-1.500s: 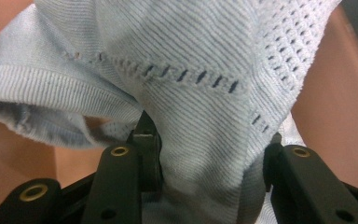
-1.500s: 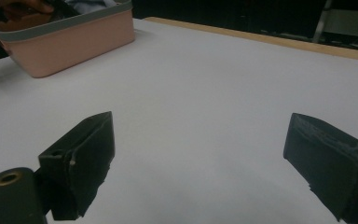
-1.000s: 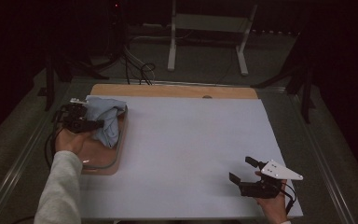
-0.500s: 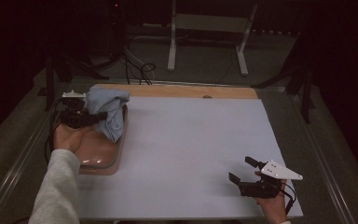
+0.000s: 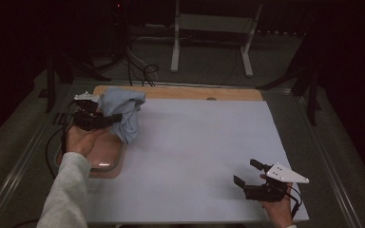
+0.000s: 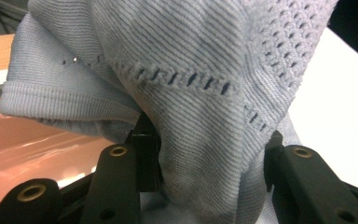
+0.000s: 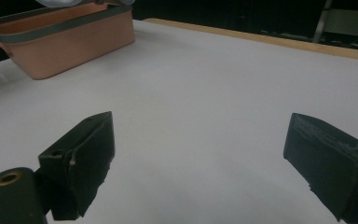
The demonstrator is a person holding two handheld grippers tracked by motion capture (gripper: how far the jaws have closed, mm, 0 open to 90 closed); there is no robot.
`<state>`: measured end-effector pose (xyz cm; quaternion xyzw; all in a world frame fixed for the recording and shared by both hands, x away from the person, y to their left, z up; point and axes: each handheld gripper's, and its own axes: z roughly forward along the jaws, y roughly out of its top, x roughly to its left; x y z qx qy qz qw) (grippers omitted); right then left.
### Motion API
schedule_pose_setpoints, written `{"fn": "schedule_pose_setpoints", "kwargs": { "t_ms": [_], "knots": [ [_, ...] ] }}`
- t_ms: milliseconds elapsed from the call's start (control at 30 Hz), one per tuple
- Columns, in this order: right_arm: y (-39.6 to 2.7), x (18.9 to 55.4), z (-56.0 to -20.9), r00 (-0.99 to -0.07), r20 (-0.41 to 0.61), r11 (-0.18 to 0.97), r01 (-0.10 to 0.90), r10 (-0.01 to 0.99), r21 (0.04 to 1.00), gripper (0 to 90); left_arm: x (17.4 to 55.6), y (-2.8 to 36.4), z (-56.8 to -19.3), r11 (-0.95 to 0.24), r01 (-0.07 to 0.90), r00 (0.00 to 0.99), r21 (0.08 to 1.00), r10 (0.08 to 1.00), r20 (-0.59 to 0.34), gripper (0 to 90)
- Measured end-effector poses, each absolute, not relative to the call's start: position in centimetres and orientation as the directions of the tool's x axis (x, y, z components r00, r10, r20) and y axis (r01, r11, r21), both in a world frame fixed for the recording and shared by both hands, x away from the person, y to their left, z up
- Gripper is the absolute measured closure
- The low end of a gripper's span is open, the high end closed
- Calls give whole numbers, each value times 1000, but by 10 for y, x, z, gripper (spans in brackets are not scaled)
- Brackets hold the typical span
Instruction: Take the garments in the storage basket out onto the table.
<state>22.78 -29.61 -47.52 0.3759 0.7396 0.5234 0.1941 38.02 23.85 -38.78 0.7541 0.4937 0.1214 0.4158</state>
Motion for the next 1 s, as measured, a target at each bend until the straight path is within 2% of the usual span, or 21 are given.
{"fn": "schedule_pose_setpoints", "kwargs": {
  "t_ms": [1000],
  "knots": [
    [-298,228,-475,-639,106,166,351,762,922,87,384,159,-405,-226,611,584,759,776,-238,563]
  ]
}}
